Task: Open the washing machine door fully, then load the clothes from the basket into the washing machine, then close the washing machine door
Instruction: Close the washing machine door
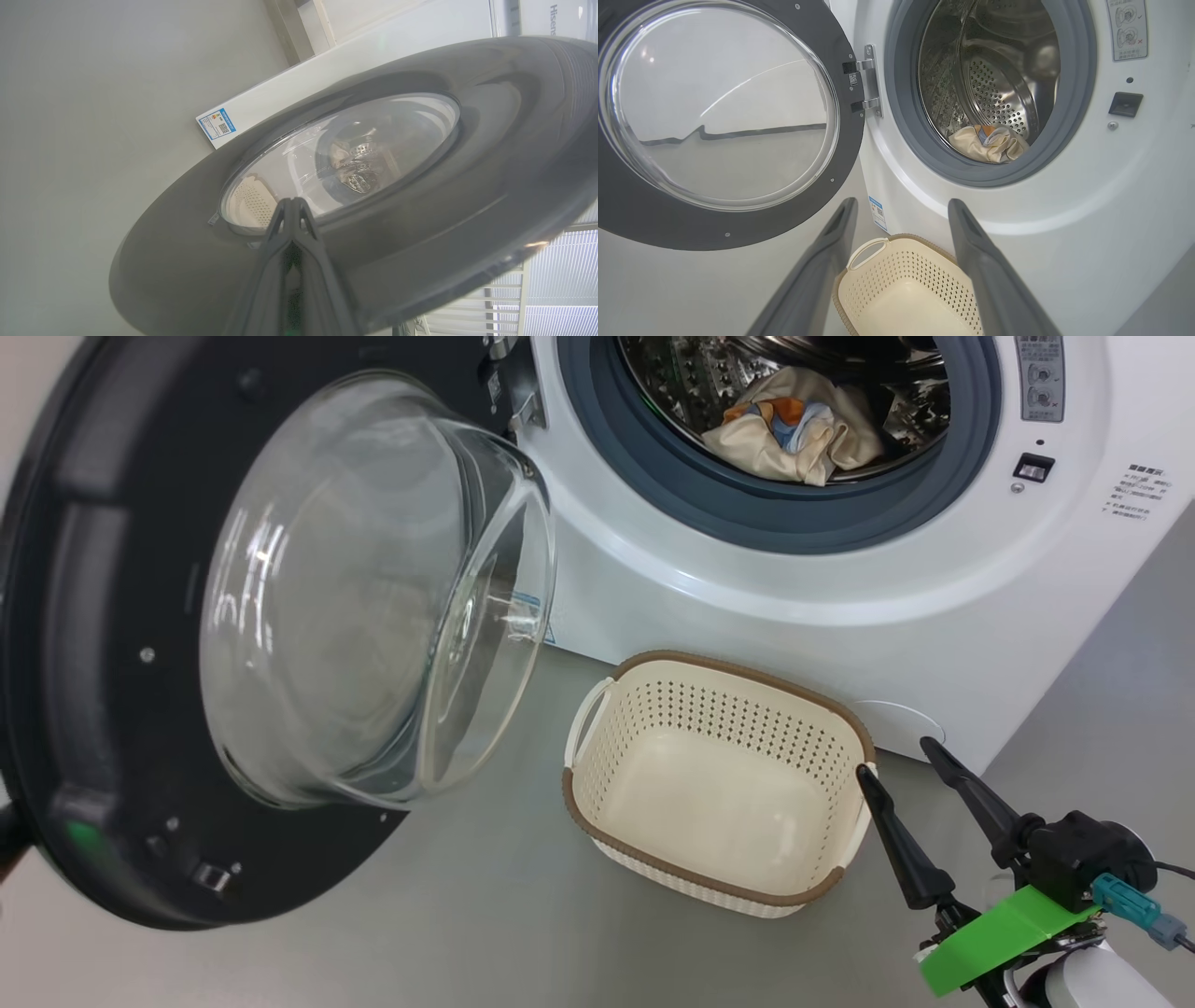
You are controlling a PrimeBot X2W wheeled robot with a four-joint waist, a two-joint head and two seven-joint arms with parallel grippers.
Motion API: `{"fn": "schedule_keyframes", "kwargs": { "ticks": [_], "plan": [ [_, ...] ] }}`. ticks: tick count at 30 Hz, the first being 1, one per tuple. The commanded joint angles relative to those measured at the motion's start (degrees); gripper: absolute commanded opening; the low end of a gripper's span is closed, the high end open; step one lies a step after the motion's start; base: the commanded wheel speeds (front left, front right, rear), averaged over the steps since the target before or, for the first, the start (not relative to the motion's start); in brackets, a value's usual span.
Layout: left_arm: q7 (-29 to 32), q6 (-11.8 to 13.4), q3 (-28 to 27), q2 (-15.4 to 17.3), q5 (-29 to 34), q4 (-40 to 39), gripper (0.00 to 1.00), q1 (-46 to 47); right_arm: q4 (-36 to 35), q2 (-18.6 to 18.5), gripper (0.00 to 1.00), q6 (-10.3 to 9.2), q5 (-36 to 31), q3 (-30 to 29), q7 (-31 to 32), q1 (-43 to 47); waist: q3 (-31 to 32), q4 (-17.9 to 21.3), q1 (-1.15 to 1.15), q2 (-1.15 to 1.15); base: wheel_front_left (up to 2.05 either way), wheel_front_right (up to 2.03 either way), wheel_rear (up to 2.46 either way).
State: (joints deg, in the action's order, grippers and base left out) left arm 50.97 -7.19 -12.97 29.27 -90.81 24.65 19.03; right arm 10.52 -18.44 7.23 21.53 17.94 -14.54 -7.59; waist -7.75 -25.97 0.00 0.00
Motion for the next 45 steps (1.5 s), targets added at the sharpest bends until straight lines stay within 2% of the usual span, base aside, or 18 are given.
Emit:
{"fn": "schedule_keyframes", "kwargs": {
  "ticks": [1,16,27,35,45],
  "plan": [
    [0.8,-0.3,-1.8,2.6,-0.7,-2.2,0.00,0.0,-1.4,-0.4,1.00,0.25,-0.4,0.5,-0.5,0.5,0.1,0.0,0.00,0.00,0.00,0.00,0.00],
    [7.8,-0.3,0.5,0.4,-1.1,-14.7,0.00,-4.5,-1.8,0.4,1.00,0.25,-0.7,-1.5,-0.5,1.7,0.9,1.6,0.00,0.00,0.00,0.00,0.00],
    [11.7,-0.3,3.6,-1.8,-0.6,-23.2,0.00,-6.9,-2.0,1.5,1.00,0.25,-0.8,-2.5,-0.5,2.7,2.2,5.2,0.00,0.00,0.00,0.00,0.00],
    [11.5,-0.3,5.3,-3.9,0.6,-27.2,0.00,-8.1,-2.2,2.1,1.00,0.25,-1.0,-3.3,-0.5,3.3,2.7,8.2,0.00,0.00,0.00,0.00,0.00],
    [9.9,-0.3,7.2,-6.1,1.9,-29.2,0.00,-8.2,-2.5,3.3,1.00,0.25,-1.1,-3.7,-0.5,3.8,3.1,13.8,0.00,0.00,0.00,0.00,0.00]
  ]
}}
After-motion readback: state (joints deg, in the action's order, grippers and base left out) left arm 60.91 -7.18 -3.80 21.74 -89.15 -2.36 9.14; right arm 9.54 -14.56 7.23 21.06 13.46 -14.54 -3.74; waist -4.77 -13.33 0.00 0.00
